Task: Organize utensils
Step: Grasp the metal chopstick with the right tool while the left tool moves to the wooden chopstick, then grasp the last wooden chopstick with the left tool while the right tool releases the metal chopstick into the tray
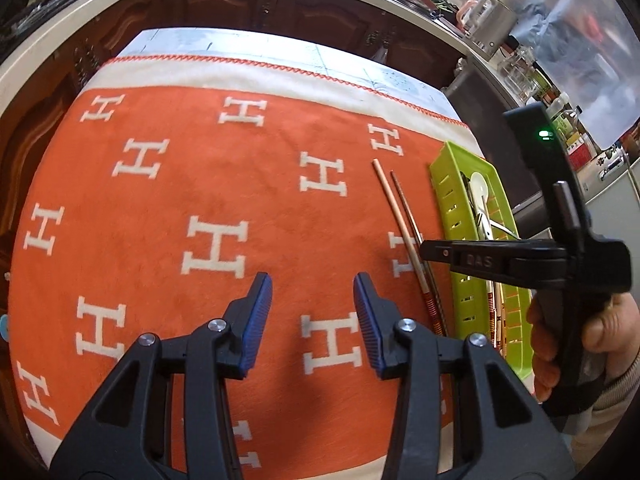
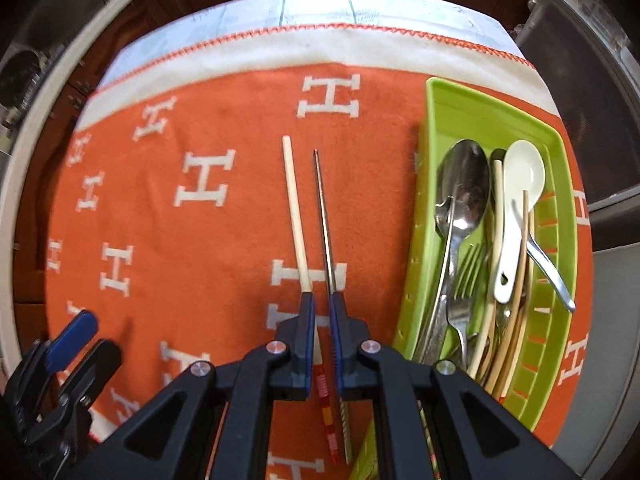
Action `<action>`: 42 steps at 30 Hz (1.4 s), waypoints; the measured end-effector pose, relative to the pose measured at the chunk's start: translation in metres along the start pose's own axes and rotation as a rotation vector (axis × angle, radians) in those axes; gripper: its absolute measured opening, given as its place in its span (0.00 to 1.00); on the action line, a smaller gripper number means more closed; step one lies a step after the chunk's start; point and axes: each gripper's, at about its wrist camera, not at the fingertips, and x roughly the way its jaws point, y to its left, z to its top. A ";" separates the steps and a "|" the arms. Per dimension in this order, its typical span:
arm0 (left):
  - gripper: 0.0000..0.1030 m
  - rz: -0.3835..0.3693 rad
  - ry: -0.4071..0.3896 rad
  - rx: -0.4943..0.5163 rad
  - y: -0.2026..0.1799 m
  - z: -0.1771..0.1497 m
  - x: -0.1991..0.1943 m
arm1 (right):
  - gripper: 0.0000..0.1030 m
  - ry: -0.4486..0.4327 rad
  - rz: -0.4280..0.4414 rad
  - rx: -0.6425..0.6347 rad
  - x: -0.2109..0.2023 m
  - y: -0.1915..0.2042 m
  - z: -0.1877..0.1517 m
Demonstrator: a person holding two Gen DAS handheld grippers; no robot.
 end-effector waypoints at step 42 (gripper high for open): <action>0.03 0.149 0.057 0.189 -0.087 0.006 0.088 | 0.05 -0.205 0.459 0.253 -0.059 -0.075 -0.121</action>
